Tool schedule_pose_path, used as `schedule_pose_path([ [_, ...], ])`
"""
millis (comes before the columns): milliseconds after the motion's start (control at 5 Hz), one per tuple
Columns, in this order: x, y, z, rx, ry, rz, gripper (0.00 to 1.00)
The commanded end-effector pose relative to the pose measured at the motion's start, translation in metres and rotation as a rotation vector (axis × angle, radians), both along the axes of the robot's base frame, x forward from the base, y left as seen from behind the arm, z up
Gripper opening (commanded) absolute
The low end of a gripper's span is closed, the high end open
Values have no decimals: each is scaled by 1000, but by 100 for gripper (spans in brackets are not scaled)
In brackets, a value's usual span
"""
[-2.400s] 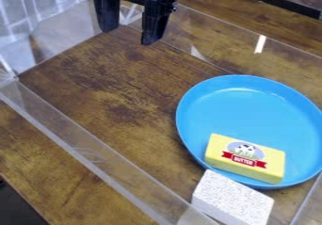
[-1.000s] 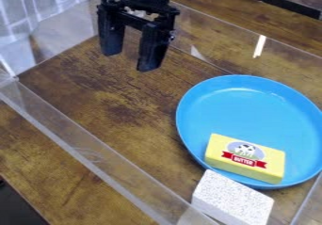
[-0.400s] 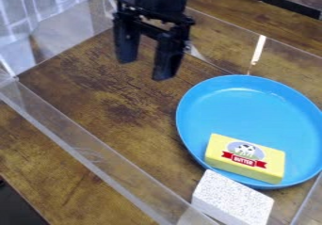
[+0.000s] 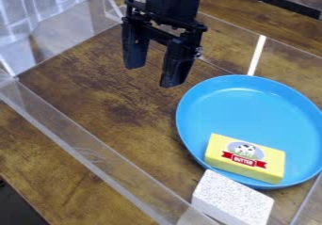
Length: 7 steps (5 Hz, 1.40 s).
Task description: Put the white object in the blue tray
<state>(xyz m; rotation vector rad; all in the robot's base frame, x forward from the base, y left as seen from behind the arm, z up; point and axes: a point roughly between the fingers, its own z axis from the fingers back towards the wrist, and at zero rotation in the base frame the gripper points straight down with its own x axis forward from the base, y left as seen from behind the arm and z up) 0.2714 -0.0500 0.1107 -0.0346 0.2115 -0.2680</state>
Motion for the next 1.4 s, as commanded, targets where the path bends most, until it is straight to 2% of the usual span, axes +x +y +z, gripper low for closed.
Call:
schedule_pose_path([
  [0, 9, -13, 25, -14, -50, -17, 100],
  [200, 6, -33, 37, -18, -53, -43, 100],
  [400, -9, -56, 39, -23, -66, -71, 100],
  [600, -17, -79, 34, -20, -70, -82, 100],
  [800, -17, -91, 14, -18, -60, -40, 100],
  [1200, -18, -103, -3, -26, -58, -24, 100],
])
